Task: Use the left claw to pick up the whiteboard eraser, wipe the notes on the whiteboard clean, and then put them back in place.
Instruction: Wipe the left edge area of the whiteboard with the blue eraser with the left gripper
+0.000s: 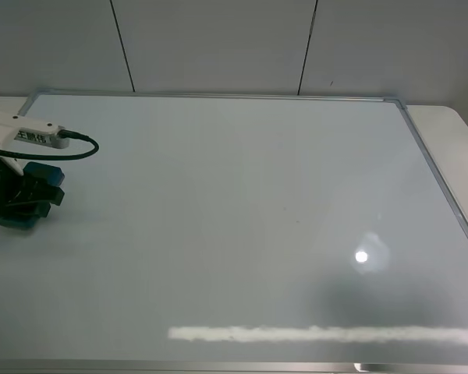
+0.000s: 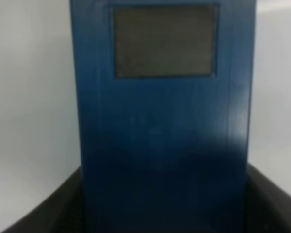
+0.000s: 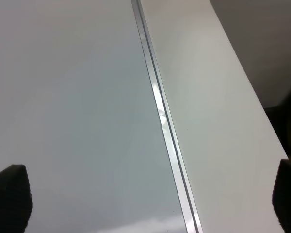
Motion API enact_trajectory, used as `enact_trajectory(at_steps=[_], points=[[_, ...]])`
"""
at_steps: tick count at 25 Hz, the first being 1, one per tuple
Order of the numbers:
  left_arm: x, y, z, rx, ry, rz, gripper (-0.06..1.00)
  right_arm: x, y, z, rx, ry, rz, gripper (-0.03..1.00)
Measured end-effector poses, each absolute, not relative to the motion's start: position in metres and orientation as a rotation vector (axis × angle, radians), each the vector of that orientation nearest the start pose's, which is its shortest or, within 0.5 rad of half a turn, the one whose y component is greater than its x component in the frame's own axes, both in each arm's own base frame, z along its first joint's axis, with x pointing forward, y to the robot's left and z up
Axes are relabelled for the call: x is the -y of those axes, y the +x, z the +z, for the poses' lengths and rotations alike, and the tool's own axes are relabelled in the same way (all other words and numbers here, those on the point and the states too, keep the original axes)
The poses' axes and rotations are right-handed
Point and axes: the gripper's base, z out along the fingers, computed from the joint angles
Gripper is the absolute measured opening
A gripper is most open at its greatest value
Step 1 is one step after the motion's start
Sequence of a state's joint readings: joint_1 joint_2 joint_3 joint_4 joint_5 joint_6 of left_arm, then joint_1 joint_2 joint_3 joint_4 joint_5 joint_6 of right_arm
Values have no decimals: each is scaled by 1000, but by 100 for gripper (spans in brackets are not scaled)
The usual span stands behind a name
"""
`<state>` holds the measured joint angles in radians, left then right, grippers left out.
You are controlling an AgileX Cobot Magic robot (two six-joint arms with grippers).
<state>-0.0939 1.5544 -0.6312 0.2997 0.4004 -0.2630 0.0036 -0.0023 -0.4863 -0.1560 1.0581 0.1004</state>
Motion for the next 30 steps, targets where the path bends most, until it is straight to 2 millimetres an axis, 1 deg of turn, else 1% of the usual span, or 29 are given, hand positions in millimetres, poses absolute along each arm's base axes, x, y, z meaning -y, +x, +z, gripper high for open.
enact_trajectory(at_steps=[7,15,26,27,28,30], points=[[16,249,146,-2755,67,79,55,12,-4,274,-2043,105,-122,99],[29,251,128,-2794,111,48,55,12,-4,274,-2043,105,-122,99],[31,252,127,-2788,81,25,55,12,-4,274,-2043,105,-122,99],[31,252,127,-2788,81,25,57,12,-4,274,-2043,105,-122,99],[31,252,127,-2788,81,25,63,12,-4,274,-2043,105,-122,99],[31,252,127,-2788,81,25,85,12,-4,274,-2043,105,-122,99]])
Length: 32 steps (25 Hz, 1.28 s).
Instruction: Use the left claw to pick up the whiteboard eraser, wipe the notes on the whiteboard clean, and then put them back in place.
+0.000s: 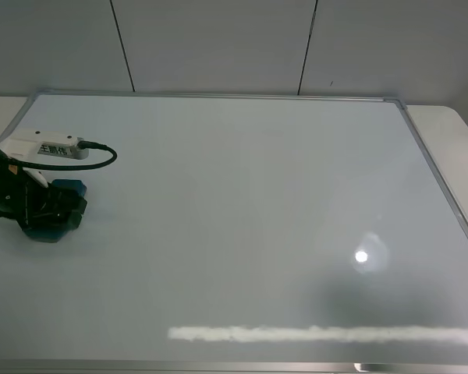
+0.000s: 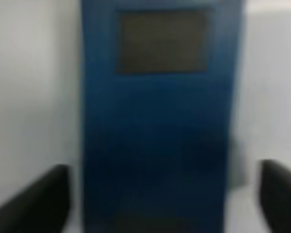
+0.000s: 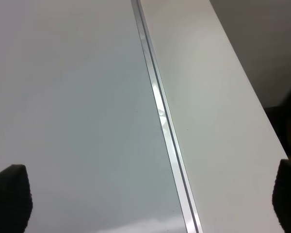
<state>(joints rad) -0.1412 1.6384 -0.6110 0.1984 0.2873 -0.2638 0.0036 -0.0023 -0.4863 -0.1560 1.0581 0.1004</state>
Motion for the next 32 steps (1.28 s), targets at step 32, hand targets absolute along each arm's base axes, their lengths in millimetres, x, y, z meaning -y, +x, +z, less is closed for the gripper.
enact_trajectory(at_steps=[32], points=[[14,148,311,-2054,-11,-74,99,12,-4,274,-2043,105,-122,99]])
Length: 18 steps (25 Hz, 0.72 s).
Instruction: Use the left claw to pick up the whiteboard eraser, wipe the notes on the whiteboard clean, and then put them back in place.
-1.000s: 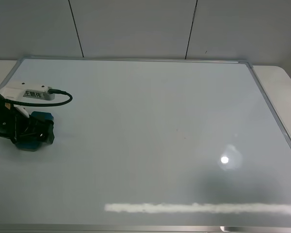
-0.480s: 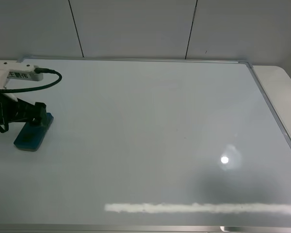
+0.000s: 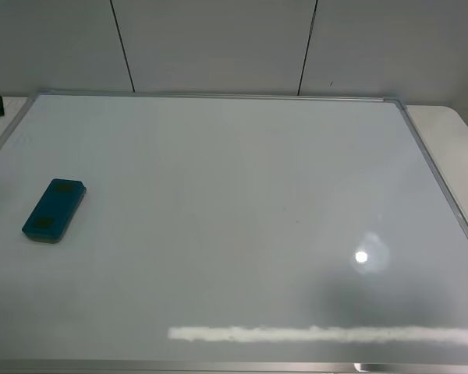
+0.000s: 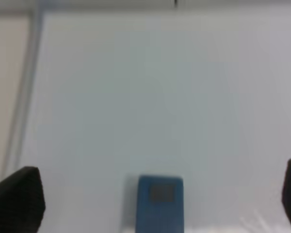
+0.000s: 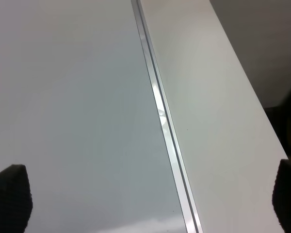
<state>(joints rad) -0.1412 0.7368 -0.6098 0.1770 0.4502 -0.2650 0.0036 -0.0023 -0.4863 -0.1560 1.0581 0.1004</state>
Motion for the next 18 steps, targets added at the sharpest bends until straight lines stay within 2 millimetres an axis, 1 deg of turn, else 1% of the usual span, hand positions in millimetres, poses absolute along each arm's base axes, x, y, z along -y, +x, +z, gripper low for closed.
enact_trajectory(at_steps=[4,8,11,16,18], points=[[8,107,338,-1839,-8,-82,99,12,-4,274,-2043,105,-122,99],[3,75,351,-1698,-16,-98,99,12,-4,274,-2043,105,-122,99],[0,59,352,-1671,-25,-95,99,12,-4,274,-2043,105,-122,99],[-6,38,338,-1782,-62,-69,99,12,-4,274,-2043,105,-122,99],[-8,26,332,-1820,-93,-65,99,12,-4,274,-2043,105,-122,99]])
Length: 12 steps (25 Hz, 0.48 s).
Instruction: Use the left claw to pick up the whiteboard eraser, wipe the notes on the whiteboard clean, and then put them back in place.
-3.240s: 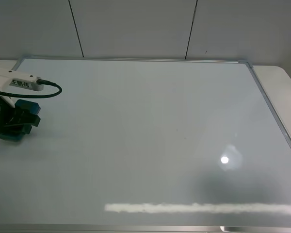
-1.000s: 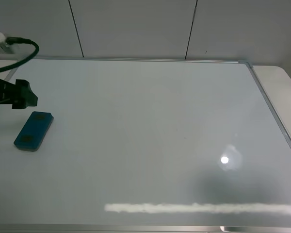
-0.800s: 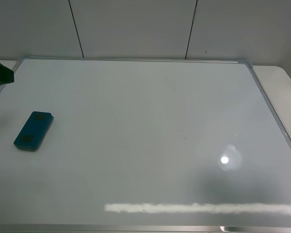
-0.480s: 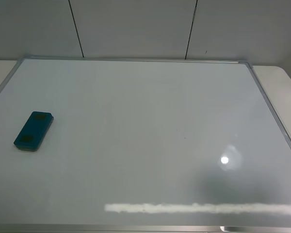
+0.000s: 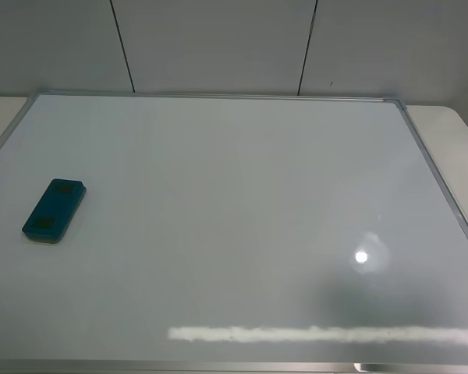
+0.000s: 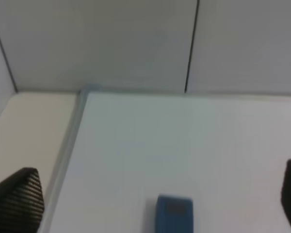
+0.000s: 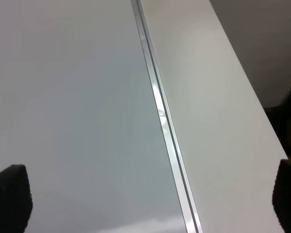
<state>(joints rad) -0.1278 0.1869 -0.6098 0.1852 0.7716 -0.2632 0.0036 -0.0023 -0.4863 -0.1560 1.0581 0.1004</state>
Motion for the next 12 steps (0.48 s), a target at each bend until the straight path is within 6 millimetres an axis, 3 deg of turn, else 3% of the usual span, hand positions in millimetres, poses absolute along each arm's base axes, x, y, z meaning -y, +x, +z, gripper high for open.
enact_trajectory(at_steps=[6,12], points=[[-10,-8,311,-1934,-216,-40,99,12,-4,274,-2043,105,-122,99],[-6,-22,301,-1992,-116,31,99,12,-4,274,-2043,105,-122,99]])
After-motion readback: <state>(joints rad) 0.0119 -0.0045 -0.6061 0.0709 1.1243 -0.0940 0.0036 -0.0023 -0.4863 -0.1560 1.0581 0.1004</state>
